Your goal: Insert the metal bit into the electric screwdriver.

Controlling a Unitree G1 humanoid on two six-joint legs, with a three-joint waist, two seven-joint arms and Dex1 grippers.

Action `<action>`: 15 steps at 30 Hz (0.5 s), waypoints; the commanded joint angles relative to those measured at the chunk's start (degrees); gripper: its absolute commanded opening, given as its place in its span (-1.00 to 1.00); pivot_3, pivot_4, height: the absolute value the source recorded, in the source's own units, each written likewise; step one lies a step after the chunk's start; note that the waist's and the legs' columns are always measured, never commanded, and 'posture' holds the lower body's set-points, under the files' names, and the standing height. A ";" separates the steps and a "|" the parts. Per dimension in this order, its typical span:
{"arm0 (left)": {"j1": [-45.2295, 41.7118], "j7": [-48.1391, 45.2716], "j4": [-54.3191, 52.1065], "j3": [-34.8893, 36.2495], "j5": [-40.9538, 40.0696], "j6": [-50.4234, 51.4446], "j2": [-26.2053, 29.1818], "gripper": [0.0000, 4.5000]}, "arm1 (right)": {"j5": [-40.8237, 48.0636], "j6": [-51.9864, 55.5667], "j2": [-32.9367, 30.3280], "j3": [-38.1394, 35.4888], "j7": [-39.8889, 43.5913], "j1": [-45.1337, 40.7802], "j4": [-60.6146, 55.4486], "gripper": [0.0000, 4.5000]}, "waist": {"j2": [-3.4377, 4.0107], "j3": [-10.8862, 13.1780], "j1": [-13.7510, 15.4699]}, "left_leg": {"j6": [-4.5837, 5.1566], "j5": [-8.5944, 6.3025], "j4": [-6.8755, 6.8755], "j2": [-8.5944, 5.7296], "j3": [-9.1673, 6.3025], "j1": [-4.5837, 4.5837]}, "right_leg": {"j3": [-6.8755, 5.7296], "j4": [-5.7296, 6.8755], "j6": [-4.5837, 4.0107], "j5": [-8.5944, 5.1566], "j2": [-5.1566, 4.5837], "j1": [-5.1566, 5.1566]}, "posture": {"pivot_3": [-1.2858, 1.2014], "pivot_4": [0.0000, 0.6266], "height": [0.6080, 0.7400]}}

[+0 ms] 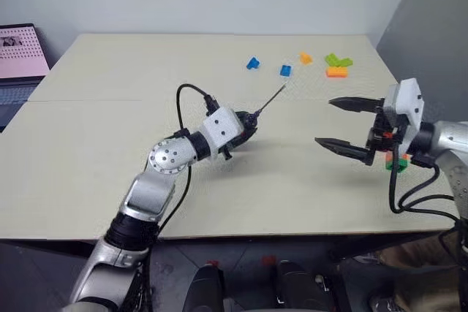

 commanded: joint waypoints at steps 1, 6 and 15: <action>-8.15 -6.41 8.34 -5.09 5.64 -6.44 2.53 -0.28 | 0.64 1.39 -5.04 -2.43 1.58 4.50 -6.77 1.00 | -0.04 0.02 0.15 | 0.00 0.00 0.00 0.00 -0.03 -0.05 | -0.04 -0.04 0.01 0.00 0.00 -0.01 | 0.03 -0.52 1.00; -17.93 -14.67 24.49 -11.58 9.06 -12.49 0.05 -0.28 | -0.12 4.75 -7.87 -0.40 -0.58 6.18 -9.68 1.00 | -0.04 0.02 0.14 | 0.00 0.00 0.02 -0.04 0.00 -0.29 | -0.06 -0.33 0.11 0.05 -0.07 -0.07 | 0.03 -0.52 1.00; -30.16 -21.27 51.56 -18.73 15.56 -22.79 -9.67 -0.28 | -4.69 5.67 -9.68 3.66 -3.36 7.70 -10.79 1.00 | -0.03 0.02 -0.10 | 0.01 -0.01 0.04 -0.06 -0.01 -0.42 | -0.08 -0.48 0.20 0.10 -0.08 -0.11 | 0.03 -0.52 1.00</action>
